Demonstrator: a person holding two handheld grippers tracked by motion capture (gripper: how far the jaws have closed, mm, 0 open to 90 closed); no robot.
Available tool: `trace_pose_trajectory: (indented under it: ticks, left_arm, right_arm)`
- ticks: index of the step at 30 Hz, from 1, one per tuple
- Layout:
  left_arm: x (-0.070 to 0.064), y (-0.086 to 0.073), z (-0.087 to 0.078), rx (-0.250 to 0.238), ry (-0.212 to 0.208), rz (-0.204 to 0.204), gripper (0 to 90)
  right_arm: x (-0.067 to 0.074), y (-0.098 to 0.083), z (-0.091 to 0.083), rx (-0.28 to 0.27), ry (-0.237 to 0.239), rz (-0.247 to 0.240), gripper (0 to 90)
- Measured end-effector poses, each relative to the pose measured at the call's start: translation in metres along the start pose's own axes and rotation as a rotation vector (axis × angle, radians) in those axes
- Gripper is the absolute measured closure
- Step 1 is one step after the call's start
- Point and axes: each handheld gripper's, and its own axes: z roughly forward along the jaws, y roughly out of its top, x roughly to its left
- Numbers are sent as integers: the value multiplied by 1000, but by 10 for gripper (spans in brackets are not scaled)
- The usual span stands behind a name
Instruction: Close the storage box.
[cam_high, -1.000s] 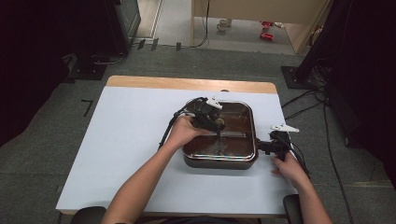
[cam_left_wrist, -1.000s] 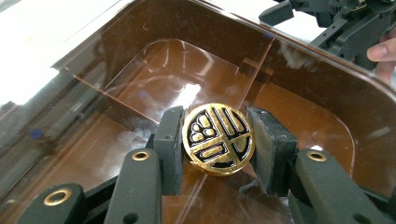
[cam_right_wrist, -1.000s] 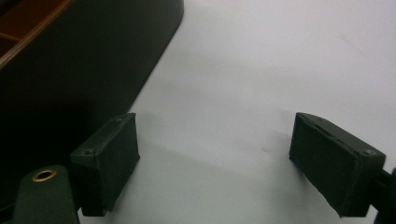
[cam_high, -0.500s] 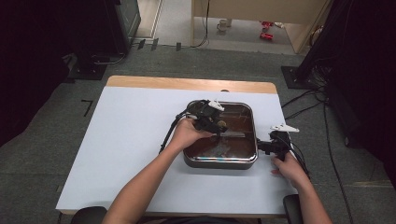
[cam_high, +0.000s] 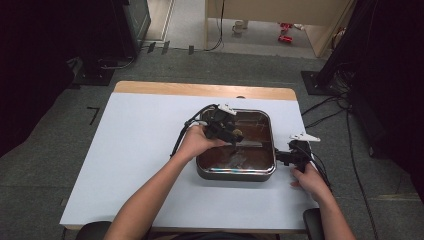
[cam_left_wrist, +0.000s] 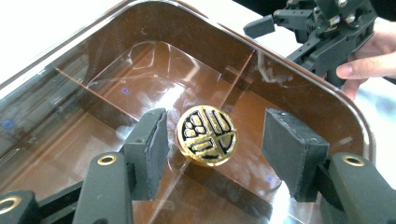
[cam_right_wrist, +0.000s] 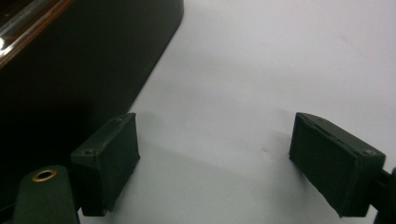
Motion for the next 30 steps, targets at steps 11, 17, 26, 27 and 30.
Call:
trace_pose_trajectory:
  ticks: [11, 17, 26, 27, 30]
  left_arm:
    - [-5, -18, -37, -34, 71, -9, 268]
    - [-4, -32, -56, -50, 112, -10, 261]
    - [-3, -58, -82, -61, 182, 4, 258]
    - [-3, -58, -82, -61, 182, 4, 257]
    - [0, -68, -93, -74, 199, -21, 256]
  right_arm:
    - [0, 0, 0, -2, 0, -1, 154]
    - [0, 0, 0, -1, 0, -3, 154]
    - [0, 0, 0, -1, 0, -1, 154]
    - [0, 0, 0, -1, 0, -1, 154]
    - [0, 0, 0, -1, 0, -1, 154]
